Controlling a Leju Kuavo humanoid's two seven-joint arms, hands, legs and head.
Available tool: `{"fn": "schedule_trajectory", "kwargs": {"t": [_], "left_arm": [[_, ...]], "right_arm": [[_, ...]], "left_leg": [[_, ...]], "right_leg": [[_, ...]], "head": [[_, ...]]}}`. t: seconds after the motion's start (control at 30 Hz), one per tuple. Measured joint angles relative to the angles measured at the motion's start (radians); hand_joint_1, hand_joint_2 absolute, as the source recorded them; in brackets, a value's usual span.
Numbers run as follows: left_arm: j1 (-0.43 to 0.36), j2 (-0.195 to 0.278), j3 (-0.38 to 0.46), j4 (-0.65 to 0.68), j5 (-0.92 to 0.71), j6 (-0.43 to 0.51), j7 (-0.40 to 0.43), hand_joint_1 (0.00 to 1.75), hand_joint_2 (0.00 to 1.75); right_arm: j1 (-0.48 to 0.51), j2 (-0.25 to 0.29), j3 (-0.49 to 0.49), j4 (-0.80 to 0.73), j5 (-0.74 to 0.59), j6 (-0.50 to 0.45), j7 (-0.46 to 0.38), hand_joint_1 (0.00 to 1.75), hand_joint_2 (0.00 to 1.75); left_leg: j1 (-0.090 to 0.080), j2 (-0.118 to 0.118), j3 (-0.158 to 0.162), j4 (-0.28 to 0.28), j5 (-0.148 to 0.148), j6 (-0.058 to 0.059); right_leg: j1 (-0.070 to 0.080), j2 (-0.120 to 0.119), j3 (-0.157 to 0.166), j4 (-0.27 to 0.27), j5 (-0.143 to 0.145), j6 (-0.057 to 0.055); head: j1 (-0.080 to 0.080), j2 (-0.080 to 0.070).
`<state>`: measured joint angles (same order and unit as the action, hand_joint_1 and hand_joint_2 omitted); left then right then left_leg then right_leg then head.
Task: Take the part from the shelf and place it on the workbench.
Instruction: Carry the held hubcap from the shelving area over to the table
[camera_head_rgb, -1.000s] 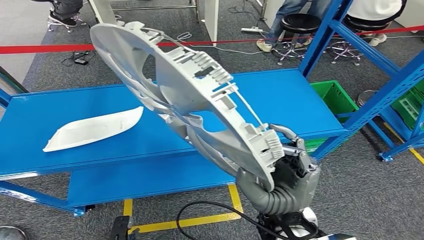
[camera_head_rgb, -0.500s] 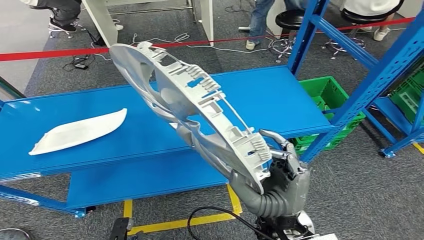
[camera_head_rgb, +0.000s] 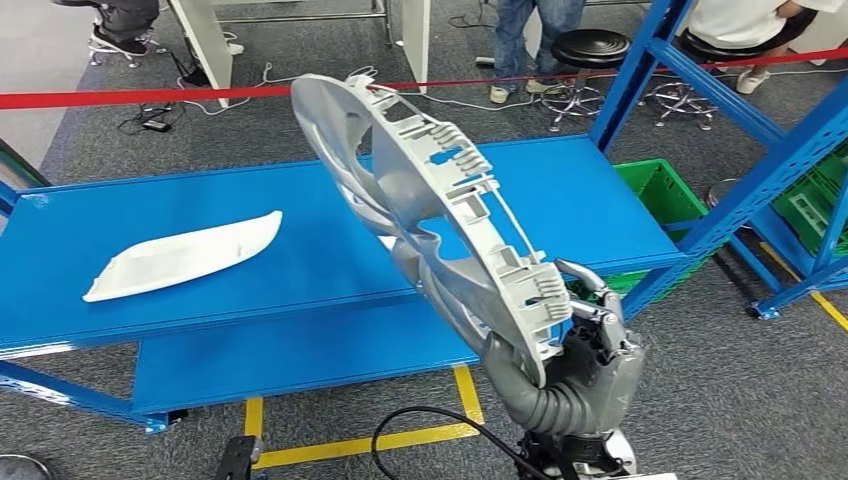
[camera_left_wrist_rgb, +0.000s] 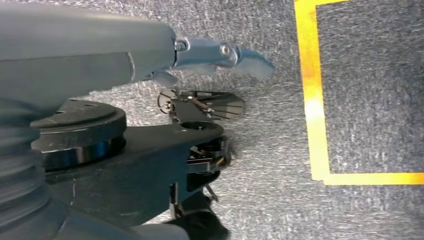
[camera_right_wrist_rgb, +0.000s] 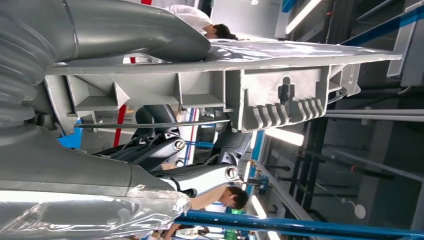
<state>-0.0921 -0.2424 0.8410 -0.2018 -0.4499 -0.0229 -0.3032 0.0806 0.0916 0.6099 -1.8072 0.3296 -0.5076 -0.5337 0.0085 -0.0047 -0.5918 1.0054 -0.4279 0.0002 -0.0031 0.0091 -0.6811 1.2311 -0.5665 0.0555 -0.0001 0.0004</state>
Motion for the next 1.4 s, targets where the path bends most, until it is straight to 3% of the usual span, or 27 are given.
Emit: {"fn": "schedule_trajectory", "kwargs": {"t": [0.03,0.07,0.1,0.17,0.23,0.27,0.37,0.43,0.53,0.57,0.6,0.63,0.7,0.77,0.8,0.87,0.9,0.93,1.03,1.07,1.1,1.13,1.2,1.27,1.3,1.4], "left_arm": [[0.0,0.0,0.0,0.0,-0.001,0.0,0.0,0.0,1.75],[0.001,0.0,0.001,0.0,-0.002,0.001,0.001,0.0,1.75],[0.001,0.0,0.001,0.0,-0.003,0.002,0.003,0.0,1.75],[0.001,0.0,0.002,0.0,-0.004,0.005,0.006,0.0,1.75],[0.001,0.001,0.002,0.0,-0.006,0.009,0.009,0.0,1.75],[0.0,0.001,0.002,0.0,-0.008,0.011,0.011,0.0,1.75],[0.0,0.0,0.002,0.0,-0.021,0.016,0.013,0.0,1.75],[-0.001,0.0,0.002,0.0,-0.031,0.017,0.013,0.0,1.75],[-0.001,0.001,0.002,0.0,-0.037,0.017,0.01,0.0,1.75],[-0.001,0.001,0.002,0.0,-0.037,0.017,0.009,0.0,1.75],[-0.001,0.001,0.002,0.0,-0.038,0.017,0.007,0.0,1.75],[-0.001,0.001,0.002,0.0,-0.038,0.018,0.005,0.0,1.75],[-0.003,0.001,0.002,0.0,-0.039,0.019,0.002,0.0,1.75],[-0.006,0.001,0.002,0.0,-0.042,0.018,0.001,0.0,1.75],[-0.006,0.001,0.002,0.0,-0.044,0.017,0.001,0.0,1.75],[-0.004,0.001,0.002,0.0,-0.047,0.017,0.001,0.0,1.75],[-0.004,0.001,0.002,0.0,-0.048,0.018,0.001,0.0,1.75],[-0.003,0.002,0.002,0.0,-0.049,0.02,0.001,0.0,1.75],[-0.002,0.004,0.002,0.0,-0.053,0.03,0.001,0.0,1.75],[-0.001,0.005,0.002,0.0,-0.054,0.033,0.001,0.0,1.75],[-0.001,0.006,0.002,0.0,-0.055,0.035,0.001,0.0,1.75],[-0.001,0.007,0.002,0.0,-0.055,0.036,0.001,0.0,1.75],[-0.001,0.007,0.002,0.0,-0.056,0.037,0.001,0.0,1.75],[0.0,0.007,0.002,0.0,-0.056,0.037,0.001,0.0,1.75],[0.001,0.007,0.002,0.0,-0.056,0.037,0.001,0.0,1.75],[0.001,0.007,0.002,0.0,-0.056,0.038,0.001,0.0,1.75]], "right_arm": [[0.0,0.0,0.0,0.0,-0.001,0.0,0.0,1.75,1.75],[0.0,0.0,0.0,0.001,-0.002,0.0,0.001,1.75,1.75],[0.0,0.0,0.0,0.001,-0.002,-0.001,0.001,1.75,1.75],[0.0,0.0,-0.001,0.001,-0.003,-0.002,0.001,1.75,1.75],[0.0,0.0,-0.001,0.001,-0.003,-0.002,0.001,1.75,1.75],[0.0,0.0,0.0,0.001,-0.002,-0.002,0.001,1.75,1.75],[0.002,0.0,0.0,0.001,-0.001,-0.004,0.0,1.75,1.75],[0.002,0.001,0.0,0.001,0.0,-0.006,0.0,1.75,1.75],[0.002,0.002,0.0,0.001,-0.001,-0.007,0.001,1.75,1.75],[0.002,0.002,0.0,0.002,-0.002,-0.007,0.001,1.75,1.75],[0.002,0.002,0.0,0.003,-0.002,-0.006,0.001,1.75,1.75],[0.002,0.002,0.0,0.004,-0.003,-0.005,0.001,1.75,1.75],[0.001,0.002,0.001,0.005,-0.003,-0.004,0.001,1.75,1.75],[0.0,0.002,0.001,0.006,-0.003,-0.002,0.002,1.75,1.75],[0.0,0.002,0.001,0.006,-0.002,-0.001,0.003,1.75,1.75],[-0.001,0.002,0.001,0.007,-0.002,0.001,0.003,1.75,1.75],[-0.001,0.002,0.001,0.007,-0.002,0.002,0.003,1.75,1.75],[-0.001,0.002,0.001,0.007,-0.002,0.003,0.004,1.75,1.75],[-0.002,0.002,0.001,0.009,-0.001,0.006,0.004,1.75,1.75],[-0.002,0.002,0.001,0.01,-0.002,0.006,0.005,1.75,1.75],[-0.002,0.002,0.001,0.012,-0.002,0.006,0.005,1.75,1.75],[-0.002,0.002,0.001,0.013,-0.002,0.006,0.005,1.75,1.75],[-0.003,0.002,0.001,0.015,-0.002,0.006,0.005,1.75,1.75],[-0.005,0.002,0.002,0.015,-0.002,0.007,0.006,1.75,1.75],[-0.005,0.002,0.002,0.015,-0.002,0.007,0.006,1.75,1.75],[-0.006,0.002,0.003,0.016,-0.002,0.008,0.006,1.75,1.75]], "left_leg": [[-0.001,0.002,-0.004,0.0,0.003,0.002],[-0.001,0.003,-0.008,0.0,0.006,0.002],[-0.001,0.003,-0.012,0.0,0.01,0.002],[0.0,0.003,-0.018,0.001,0.017,-0.004],[-0.001,0.002,-0.022,0.001,0.025,-0.013],[-0.002,0.002,-0.024,0.002,0.029,-0.019],[0.0,0.002,-0.029,-0.002,0.045,-0.039],[0.001,0.002,-0.045,0.026,0.01,-0.048],[0.0,0.003,-0.108,0.198,-0.116,-0.053],[0.0,0.003,-0.119,0.246,-0.137,-0.054],[-0.001,0.003,-0.115,0.263,-0.138,-0.052],[-0.001,0.003,-0.092,0.243,-0.122,-0.05],[-0.001,0.002,0.001,0.123,-0.08,-0.043],[-0.004,0.001,0.076,0.012,-0.07,-0.035],[-0.006,0.0,0.089,-0.012,-0.072,-0.031],[-0.009,0.001,0.081,-0.02,-0.062,-0.017],[-0.009,0.003,0.076,-0.021,-0.054,-0.01],[-0.008,0.005,0.068,-0.023,-0.043,-0.002],[-0.007,0.007,0.031,-0.024,-0.011,0.007],[-0.007,0.008,0.018,-0.023,0.0,0.007],[-0.007,0.008,0.004,-0.023,0.011,0.006],[-0.007,0.009,-0.01,-0.022,0.021,0.004],[-0.006,0.008,-0.035,-0.021,0.042,-0.001],[-0.008,0.007,-0.048,-0.019,0.06,-0.011],[-0.008,0.007,-0.05,-0.019,0.068,-0.017],[-0.005,0.007,-0.053,-0.019,0.077,-0.036]], "right_leg": [[0.0,0.0,-0.021,0.058,-0.025,0.002],[0.0,0.0,-0.027,0.087,-0.032,0.003],[0.0,0.0,-0.014,0.076,-0.02,0.003],[-0.002,-0.002,0.066,-0.05,0.033,0.003],[0.0,-0.001,0.14,-0.17,0.065,-0.001],[0.001,0.0,0.153,-0.196,0.068,-0.005],[0.004,0.003,0.141,-0.2,0.081,-0.026],[0.002,0.002,0.128,-0.205,0.098,-0.042],[0.002,0.001,0.093,-0.207,0.127,-0.054],[0.003,0.001,0.08,-0.207,0.136,-0.054],[0.004,0.001,0.067,-0.206,0.146,-0.053],[0.004,0.001,0.055,-0.206,0.156,-0.052],[0.005,0.002,0.033,-0.205,0.174,-0.047],[0.007,0.002,0.02,-0.203,0.19,-0.038],[0.007,0.002,0.018,-0.204,0.198,-0.032],[0.005,0.001,0.014,-0.208,0.212,-0.02],[0.003,0.001,0.008,-0.202,0.204,-0.015],[0.002,0.001,-0.002,-0.18,0.178,-0.01],[0.001,-0.001,-0.053,-0.001,0.039,0.001],[0.001,-0.001,-0.062,0.055,0.014,0.003],[0.001,-0.001,-0.056,0.083,0.01,0.004],[0.001,-0.001,-0.031,0.072,0.025,0.004],[0.0,-0.003,0.07,-0.049,0.061,0.002],[0.003,-0.003,0.166,-0.184,0.059,-0.004],[0.005,-0.002,0.186,-0.219,0.051,-0.009],[0.008,-0.001,0.175,-0.228,0.065,-0.033]], "head": [[0.0,0.0],[0.0,0.0],[0.0,0.0],[0.0,0.0],[-0.001,0.0],[-0.001,0.0],[-0.002,0.0],[-0.005,0.0],[-0.009,0.0],[-0.01,0.0],[-0.009,0.0],[-0.01,0.0],[-0.01,0.0],[-0.009,0.0],[-0.009,0.0],[-0.01,0.0],[-0.01,0.0],[-0.008,0.0],[-0.004,0.0],[-0.004,0.0],[-0.005,0.0],[-0.004,0.0],[-0.004,0.0],[-0.006,0.0],[-0.005,0.0],[-0.004,0.0]]}}
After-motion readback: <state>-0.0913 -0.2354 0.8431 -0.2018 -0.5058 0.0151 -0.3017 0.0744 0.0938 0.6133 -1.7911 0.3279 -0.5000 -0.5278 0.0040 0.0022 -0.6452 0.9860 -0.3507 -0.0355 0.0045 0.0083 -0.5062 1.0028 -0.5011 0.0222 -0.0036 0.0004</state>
